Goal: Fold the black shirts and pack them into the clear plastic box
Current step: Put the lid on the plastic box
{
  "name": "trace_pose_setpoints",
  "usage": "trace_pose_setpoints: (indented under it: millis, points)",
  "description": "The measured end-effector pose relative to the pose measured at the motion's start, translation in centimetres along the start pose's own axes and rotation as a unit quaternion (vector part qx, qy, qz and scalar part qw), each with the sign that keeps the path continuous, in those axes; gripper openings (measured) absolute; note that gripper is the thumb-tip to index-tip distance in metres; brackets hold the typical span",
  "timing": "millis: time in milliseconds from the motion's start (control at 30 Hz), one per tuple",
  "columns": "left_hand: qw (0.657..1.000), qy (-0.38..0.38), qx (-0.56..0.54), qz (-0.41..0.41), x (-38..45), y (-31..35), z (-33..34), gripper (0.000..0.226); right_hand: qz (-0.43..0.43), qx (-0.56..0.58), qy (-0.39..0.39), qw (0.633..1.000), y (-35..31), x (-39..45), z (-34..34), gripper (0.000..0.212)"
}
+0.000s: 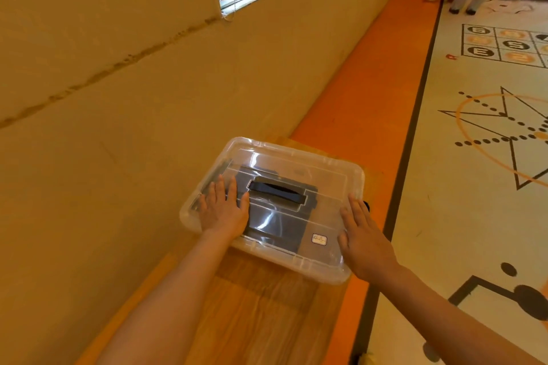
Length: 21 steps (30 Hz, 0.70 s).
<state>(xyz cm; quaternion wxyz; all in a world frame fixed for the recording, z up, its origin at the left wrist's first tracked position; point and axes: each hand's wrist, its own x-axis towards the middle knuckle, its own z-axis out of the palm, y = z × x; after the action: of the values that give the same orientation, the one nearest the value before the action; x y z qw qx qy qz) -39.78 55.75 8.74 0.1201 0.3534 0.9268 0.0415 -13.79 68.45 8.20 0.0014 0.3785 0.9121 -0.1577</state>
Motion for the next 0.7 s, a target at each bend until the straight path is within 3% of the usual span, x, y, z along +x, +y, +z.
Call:
trace_pose_setpoints:
  millis: [133,433,700]
  points:
    - [0.997,0.0,-0.011,-0.07,-3.5,0.9,0.6,0.065,-0.048,-0.032,-0.027,0.998,1.4,1.9,-0.9,0.061]
    - [0.975,0.009,-0.039,-0.221,-10.0,1.2,1.5,0.071,-0.16,-0.124,-0.08,0.976,-0.5,5.4,-2.8,0.058]
    - [0.937,0.027,-0.032,-0.348,-17.4,3.3,3.1,0.074,-0.328,-0.149,-0.024,0.932,-1.8,5.2,-3.6,0.052]
